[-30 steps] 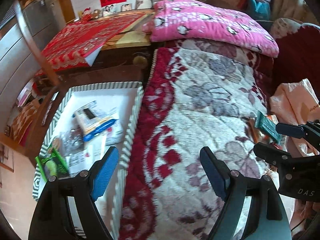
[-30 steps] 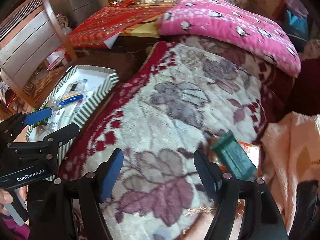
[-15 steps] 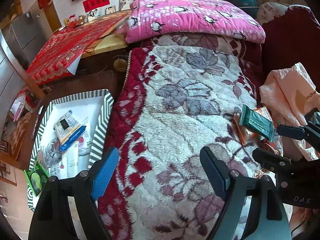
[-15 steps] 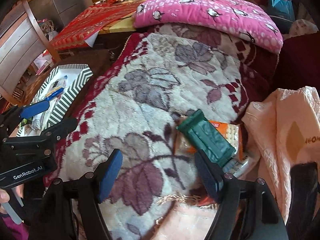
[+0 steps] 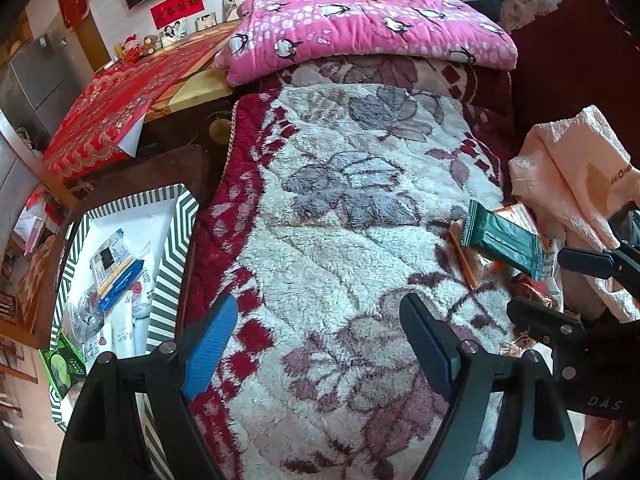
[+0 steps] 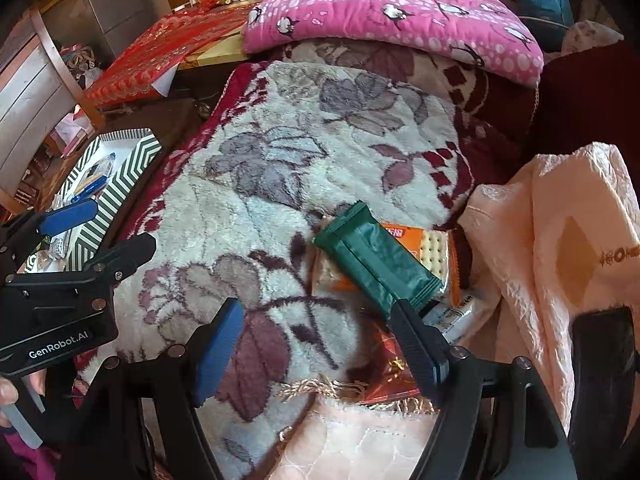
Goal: Organize snacks
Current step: 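Grasp the dark green packet with the right gripper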
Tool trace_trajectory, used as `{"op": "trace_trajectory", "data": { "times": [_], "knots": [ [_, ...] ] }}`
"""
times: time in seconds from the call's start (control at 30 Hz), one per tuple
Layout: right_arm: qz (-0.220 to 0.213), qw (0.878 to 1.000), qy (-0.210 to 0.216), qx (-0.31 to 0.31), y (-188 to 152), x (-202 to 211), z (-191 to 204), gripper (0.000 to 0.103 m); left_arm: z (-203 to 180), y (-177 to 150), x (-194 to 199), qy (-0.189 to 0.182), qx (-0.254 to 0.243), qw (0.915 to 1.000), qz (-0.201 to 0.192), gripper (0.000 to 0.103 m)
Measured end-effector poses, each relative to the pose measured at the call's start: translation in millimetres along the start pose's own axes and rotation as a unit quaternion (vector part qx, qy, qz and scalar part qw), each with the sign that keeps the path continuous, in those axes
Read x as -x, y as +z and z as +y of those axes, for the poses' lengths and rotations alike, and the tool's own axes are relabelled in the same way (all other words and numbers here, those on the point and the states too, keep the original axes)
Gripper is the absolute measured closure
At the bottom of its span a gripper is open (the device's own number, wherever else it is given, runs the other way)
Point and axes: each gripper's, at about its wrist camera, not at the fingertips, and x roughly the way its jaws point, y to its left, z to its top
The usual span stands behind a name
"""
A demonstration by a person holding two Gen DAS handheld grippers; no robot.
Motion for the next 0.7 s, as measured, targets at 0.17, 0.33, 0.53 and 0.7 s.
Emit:
{"op": "trace_trajectory", "data": {
  "times": [0.17, 0.33, 0.53, 0.7],
  "knots": [
    [0.006, 1.000, -0.002, -0.001, -3.9, -3.8, -5.3, 0.023, -6.9, 0.7, -4.3, 0.001, -0.006, 1.0000, 0.005, 0.021],
    [0.004, 1.000, -0.009, 0.000, -6.5, -4.4, -9.7, 0.022, -14.7, 0.5, -8.4, 0.004, -0.015, 0.9999, 0.007, 0.021],
    [0.004, 1.000, -0.009, -0.005, -7.6, -5.7, -17.4, 0.022, -21.3, 0.7, -10.8, 0.007, -0.026, 0.9996, 0.006, 0.021],
    [0.017, 1.000, -0.020, 0.005, -4.8, -6.9, -28.7, 0.020, -16.6, 4.0, -17.9, -0.009, -0.012, 0.9997, 0.019, 0.021]
  ]
}}
